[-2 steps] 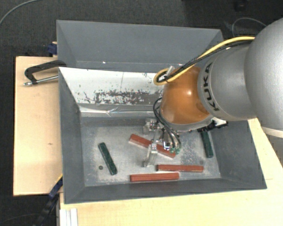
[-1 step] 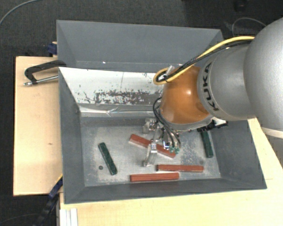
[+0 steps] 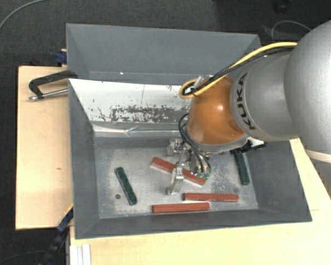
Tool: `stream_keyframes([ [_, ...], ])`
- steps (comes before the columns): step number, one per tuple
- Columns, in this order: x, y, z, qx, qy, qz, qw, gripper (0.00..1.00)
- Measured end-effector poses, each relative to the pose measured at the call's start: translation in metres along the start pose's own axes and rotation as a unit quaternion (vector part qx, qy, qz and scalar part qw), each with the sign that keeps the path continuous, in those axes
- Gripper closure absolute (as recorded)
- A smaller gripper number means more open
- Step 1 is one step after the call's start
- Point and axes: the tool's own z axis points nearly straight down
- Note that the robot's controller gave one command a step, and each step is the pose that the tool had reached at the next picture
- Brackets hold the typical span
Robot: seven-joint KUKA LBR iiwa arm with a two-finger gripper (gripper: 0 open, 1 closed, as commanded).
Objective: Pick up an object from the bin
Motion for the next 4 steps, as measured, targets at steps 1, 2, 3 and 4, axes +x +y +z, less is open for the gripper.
stream_keyframes([
  [1,-0.001,0.001,-0.001,0.000,-0.0002,0.000,1.0000,0.00],
  [2,-0.001,0.001,-0.001,0.000,0.0002,0.000,1.0000,1.00],
  [3,-0.004,0.003,-0.080,-0.001,-0.0047,0.000,1.0000,1.00],
  [4,-0.005,0.004,-0.082,0.000,-0.0014,0.000,1.0000,1.00],
])
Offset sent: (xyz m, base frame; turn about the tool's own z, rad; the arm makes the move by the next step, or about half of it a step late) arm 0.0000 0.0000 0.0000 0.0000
